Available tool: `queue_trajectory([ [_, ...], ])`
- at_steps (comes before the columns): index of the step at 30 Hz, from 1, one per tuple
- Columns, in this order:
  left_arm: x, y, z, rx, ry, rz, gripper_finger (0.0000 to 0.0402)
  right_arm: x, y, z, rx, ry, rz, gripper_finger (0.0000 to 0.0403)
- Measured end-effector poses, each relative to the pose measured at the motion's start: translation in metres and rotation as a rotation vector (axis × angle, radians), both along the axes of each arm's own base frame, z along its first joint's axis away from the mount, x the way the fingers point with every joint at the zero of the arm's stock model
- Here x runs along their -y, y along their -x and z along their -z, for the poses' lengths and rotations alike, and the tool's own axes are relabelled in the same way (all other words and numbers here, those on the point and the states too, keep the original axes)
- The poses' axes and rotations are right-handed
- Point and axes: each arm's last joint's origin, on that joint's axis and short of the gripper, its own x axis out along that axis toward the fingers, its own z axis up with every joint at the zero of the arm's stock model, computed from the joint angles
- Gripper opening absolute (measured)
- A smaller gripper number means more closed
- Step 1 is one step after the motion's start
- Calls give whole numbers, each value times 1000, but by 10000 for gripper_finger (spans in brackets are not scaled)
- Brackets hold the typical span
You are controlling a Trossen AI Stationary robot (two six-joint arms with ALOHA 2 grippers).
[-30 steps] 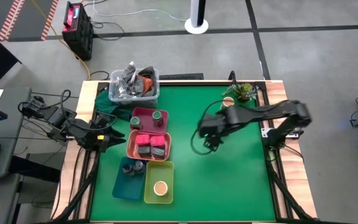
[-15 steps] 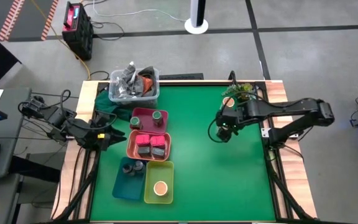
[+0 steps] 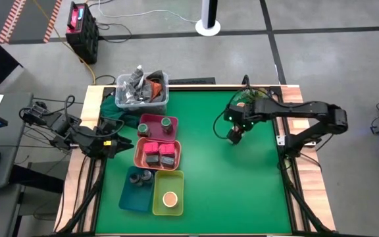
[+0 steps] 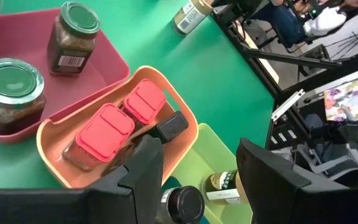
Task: Sort spices by type
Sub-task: Put the bottom gold seasoning bottle into the yellow bin
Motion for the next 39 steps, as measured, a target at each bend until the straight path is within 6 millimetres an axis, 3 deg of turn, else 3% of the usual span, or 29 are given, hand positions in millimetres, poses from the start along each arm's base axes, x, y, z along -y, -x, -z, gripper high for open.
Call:
queue_trajectory([
  [8,0,0,0,0,12,-7,193,13,-6,10,-15,-70,-6,400],
  [18,0,0,0,0,13,-8,193,13,-23,42,-149,-122,-18,397],
  [25,0,0,0,0,13,-8,193,13,-30,59,-210,-171,-31,328],
  [27,0,0,0,0,13,-7,193,13,-31,59,-209,-182,-39,304],
  [32,0,0,0,0,13,-7,193,9,-30,53,-181,-195,-34,303],
  [39,0,0,0,-1,-7,3,193,-23,-53,12,-1,-215,-97,303],
])
